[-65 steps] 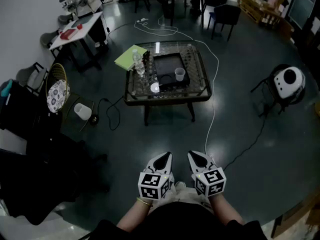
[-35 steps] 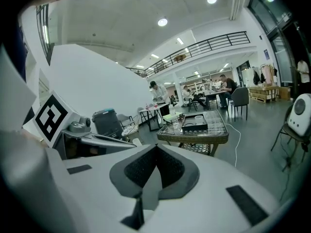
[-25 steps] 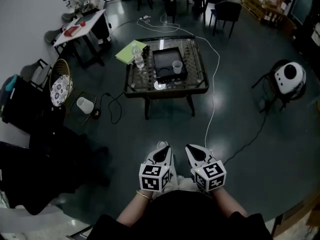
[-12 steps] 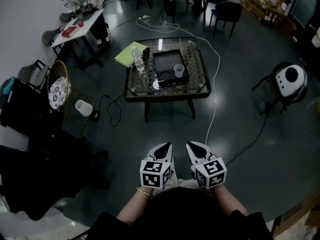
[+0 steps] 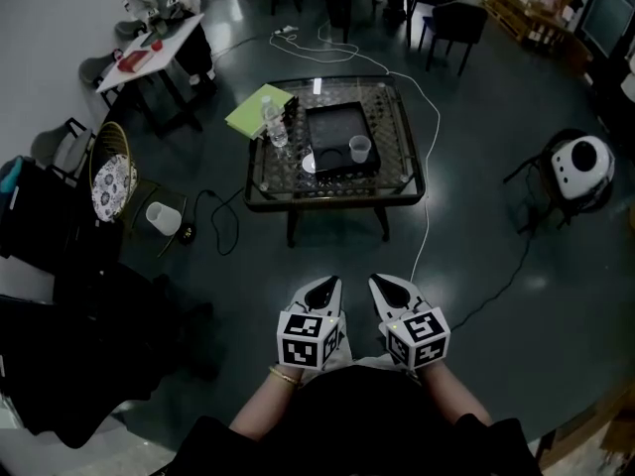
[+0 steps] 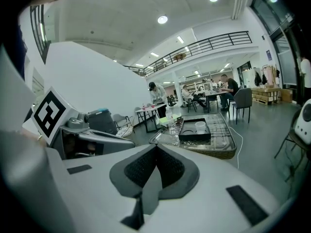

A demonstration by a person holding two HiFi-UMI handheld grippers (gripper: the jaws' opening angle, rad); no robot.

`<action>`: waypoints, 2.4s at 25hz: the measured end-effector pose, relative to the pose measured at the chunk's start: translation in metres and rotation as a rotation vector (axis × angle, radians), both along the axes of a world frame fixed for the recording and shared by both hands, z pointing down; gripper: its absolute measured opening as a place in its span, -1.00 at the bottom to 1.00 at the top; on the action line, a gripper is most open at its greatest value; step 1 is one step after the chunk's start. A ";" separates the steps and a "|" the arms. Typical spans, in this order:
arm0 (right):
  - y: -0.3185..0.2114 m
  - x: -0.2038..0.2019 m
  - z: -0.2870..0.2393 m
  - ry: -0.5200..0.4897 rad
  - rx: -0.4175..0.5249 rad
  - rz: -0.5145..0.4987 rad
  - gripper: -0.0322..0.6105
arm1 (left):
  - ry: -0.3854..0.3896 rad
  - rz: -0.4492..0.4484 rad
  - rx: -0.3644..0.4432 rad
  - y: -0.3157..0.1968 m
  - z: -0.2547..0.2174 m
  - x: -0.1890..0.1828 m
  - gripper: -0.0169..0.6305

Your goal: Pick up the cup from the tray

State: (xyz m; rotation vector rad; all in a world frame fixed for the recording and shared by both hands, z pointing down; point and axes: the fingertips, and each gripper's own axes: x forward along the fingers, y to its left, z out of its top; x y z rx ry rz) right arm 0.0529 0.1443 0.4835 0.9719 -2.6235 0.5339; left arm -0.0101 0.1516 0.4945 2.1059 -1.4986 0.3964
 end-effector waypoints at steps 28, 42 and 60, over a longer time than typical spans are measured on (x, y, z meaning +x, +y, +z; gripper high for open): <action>-0.155 -0.093 -0.002 0.005 -0.031 0.076 -0.87 | -0.003 0.095 -0.035 -0.161 -0.001 -0.089 -0.91; -0.209 -0.113 0.002 0.036 -0.031 0.105 -0.87 | 0.016 0.115 -0.042 -0.210 0.006 -0.113 -0.91; -0.258 -0.081 0.015 0.039 -0.062 0.209 -0.87 | 0.027 0.130 -0.074 -0.260 0.028 -0.095 -0.91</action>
